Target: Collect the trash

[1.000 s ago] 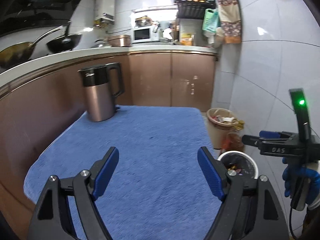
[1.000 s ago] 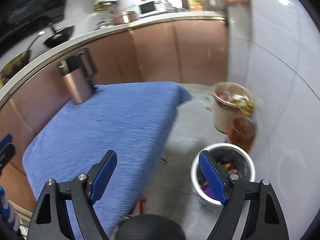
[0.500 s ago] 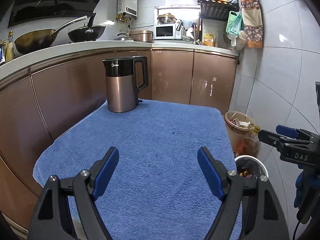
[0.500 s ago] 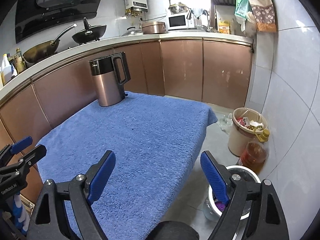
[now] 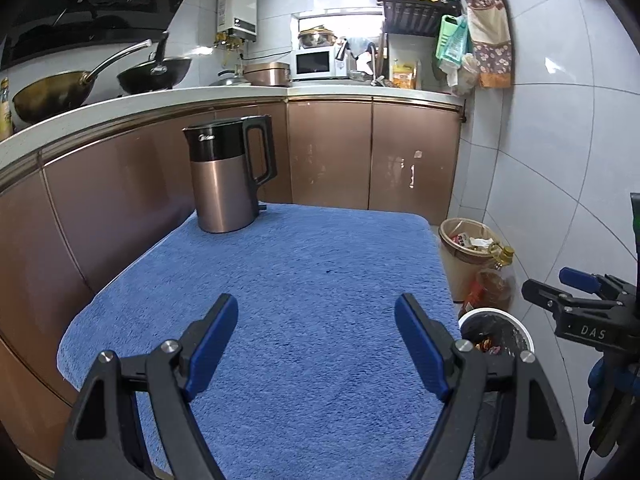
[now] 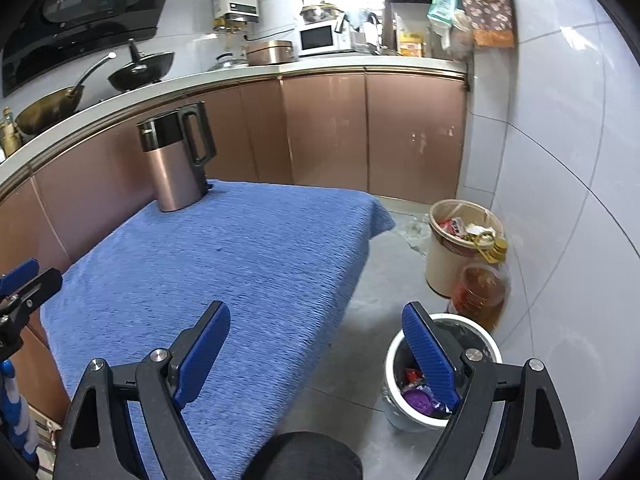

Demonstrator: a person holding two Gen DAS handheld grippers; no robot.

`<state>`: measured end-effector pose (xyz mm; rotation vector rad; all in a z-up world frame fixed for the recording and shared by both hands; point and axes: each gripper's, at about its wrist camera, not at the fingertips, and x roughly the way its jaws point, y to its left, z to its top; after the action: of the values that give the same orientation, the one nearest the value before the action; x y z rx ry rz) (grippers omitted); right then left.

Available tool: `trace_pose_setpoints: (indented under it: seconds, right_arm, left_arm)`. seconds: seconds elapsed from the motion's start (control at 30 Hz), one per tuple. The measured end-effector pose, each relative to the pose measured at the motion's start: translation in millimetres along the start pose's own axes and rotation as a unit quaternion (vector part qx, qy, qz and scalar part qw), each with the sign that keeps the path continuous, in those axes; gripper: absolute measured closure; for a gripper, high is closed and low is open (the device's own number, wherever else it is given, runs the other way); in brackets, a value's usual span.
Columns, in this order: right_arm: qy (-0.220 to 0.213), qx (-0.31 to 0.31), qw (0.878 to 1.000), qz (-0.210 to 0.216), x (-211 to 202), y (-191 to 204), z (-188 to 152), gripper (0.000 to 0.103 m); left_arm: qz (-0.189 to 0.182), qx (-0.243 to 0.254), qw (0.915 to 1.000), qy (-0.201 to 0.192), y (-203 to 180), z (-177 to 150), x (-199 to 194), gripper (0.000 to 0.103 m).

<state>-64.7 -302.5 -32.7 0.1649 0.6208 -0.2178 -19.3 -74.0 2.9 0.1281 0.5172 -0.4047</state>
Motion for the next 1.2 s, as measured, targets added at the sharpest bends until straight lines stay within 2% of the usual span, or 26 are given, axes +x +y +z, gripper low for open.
trace_pose_setpoints:
  seconds: [0.07, 0.43, 0.83, 0.97, 1.2]
  right_arm:
    - [0.001, 0.004, 1.0, -0.006, 0.6, -4.7, -1.9, 0.016]
    - [-0.008, 0.021, 0.999, -0.026, -7.0, -21.0, -6.3, 0.016]
    - [-0.034, 0.029, 0.998, -0.049, -25.4, -31.3, -4.0, 0.014]
    - [-0.048, 0.024, 0.997, -0.061, -31.5, -31.7, -2.6, 0.01]
    - [-0.058, 0.019, 0.996, -0.071, -35.7, -31.9, -2.9, 0.008]
  left_arm:
    - [-0.008, -0.002, 1.0, -0.004, -2.7, 1.8, 0.0, 0.023]
    - [0.024, 0.015, 0.9993, -0.025, -23.6, 14.5, -0.4, 0.023]
    - [0.011, 0.024, 0.9989, -0.038, -35.3, 20.4, -4.9, 0.023]
    - [0.007, 0.022, 0.999, -0.038, -36.0, 19.5, -5.9, 0.023]
    - [0.001, 0.015, 0.9993, -0.034, -33.0, 18.9, -4.7, 0.023]
